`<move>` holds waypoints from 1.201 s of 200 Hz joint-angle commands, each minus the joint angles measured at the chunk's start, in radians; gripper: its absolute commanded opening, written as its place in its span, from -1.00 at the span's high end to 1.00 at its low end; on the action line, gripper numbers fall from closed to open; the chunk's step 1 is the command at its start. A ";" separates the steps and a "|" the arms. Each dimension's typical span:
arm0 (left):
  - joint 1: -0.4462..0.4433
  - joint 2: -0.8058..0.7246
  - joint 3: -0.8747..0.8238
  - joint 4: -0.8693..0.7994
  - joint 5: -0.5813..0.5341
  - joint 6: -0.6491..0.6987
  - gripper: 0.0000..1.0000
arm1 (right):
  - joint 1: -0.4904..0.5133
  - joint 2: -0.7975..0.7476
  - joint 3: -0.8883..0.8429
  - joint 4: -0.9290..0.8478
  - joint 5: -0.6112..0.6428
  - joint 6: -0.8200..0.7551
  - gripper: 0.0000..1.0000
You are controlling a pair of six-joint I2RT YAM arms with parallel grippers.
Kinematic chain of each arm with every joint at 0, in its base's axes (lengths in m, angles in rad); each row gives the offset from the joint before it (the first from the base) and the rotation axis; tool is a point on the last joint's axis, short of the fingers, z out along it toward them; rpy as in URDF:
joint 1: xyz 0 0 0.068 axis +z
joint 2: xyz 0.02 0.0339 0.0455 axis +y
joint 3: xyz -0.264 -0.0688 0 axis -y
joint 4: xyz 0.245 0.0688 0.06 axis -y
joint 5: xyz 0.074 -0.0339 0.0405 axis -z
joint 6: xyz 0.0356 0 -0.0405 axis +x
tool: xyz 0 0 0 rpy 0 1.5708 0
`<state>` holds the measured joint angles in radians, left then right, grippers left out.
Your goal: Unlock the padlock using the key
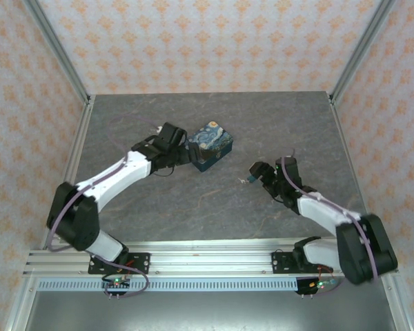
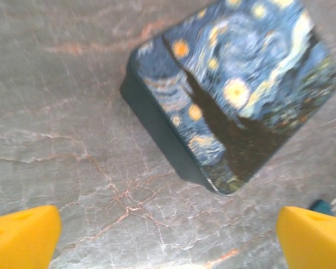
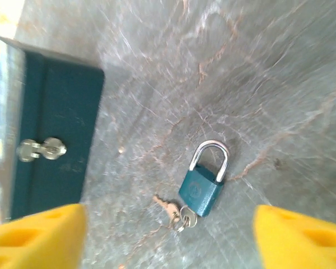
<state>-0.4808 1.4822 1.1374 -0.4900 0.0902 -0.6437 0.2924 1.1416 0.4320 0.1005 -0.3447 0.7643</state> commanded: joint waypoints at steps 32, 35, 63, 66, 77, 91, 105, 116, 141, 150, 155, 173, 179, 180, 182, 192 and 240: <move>0.095 -0.272 -0.009 -0.137 -0.318 0.103 -1.00 | -0.023 -0.249 0.199 -0.478 0.264 -0.174 -0.98; 0.097 -0.288 -0.015 -0.133 -0.357 0.118 -1.00 | -0.023 -0.245 0.215 -0.495 0.291 -0.180 -0.98; 0.112 -0.471 -0.203 0.119 -0.669 0.337 -0.99 | -0.022 -0.222 0.279 -0.499 0.554 -0.253 -0.98; 0.116 -0.489 -0.231 0.158 -0.696 0.363 -0.99 | -0.022 -0.217 0.280 -0.487 0.580 -0.267 -0.98; 0.140 -0.539 -0.324 0.288 -0.762 0.445 -0.99 | -0.022 -0.205 0.264 -0.409 0.658 -0.331 -0.98; 0.194 -0.561 -0.414 0.418 -0.746 0.515 -0.99 | -0.022 -0.187 0.222 -0.275 0.764 -0.407 -0.98; 0.244 -0.526 -0.497 0.528 -0.709 0.553 -0.99 | -0.022 -0.157 0.158 -0.080 0.833 -0.504 -0.98; 0.270 -0.466 -0.553 0.628 -0.707 0.562 -0.99 | -0.024 -0.115 0.131 0.032 0.888 -0.558 -0.98; 0.293 -0.295 -0.639 0.824 -0.730 0.533 -0.99 | -0.052 0.008 0.122 0.165 0.879 -0.663 -0.98; 0.296 -0.249 -0.668 0.903 -0.727 0.515 -0.99 | -0.064 0.036 0.104 0.234 0.865 -0.703 -0.98; 0.297 -0.220 -0.681 0.944 -0.716 0.508 -0.99 | -0.071 0.073 0.093 0.275 0.860 -0.720 -0.98; 0.301 -0.157 -0.698 1.014 -0.685 0.536 -0.99 | -0.108 0.142 0.050 0.418 0.802 -0.777 -0.98; 0.310 -0.150 -0.705 1.065 -0.660 0.566 -0.99 | -0.113 0.165 0.046 0.441 0.787 -0.808 -0.99; 0.312 -0.147 -0.709 1.075 -0.656 0.570 -0.99 | -0.114 0.170 0.045 0.445 0.787 -0.812 -0.99; 0.313 -0.145 -0.713 1.090 -0.650 0.578 -0.99 | -0.117 0.179 0.041 0.458 0.784 -0.816 -0.99; 0.348 -0.142 -0.740 1.153 -0.571 0.592 -0.99 | -0.138 0.223 0.007 0.546 0.743 -0.834 -0.99; 0.438 -0.025 -0.730 1.235 -0.304 0.598 -0.99 | -0.186 0.383 -0.085 0.817 0.511 -0.860 -0.99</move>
<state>-0.0505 1.3884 0.3901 0.6338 -0.3859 -0.0948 0.1093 1.5131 0.3176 0.7967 0.2993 -0.0383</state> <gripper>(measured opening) 0.997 0.994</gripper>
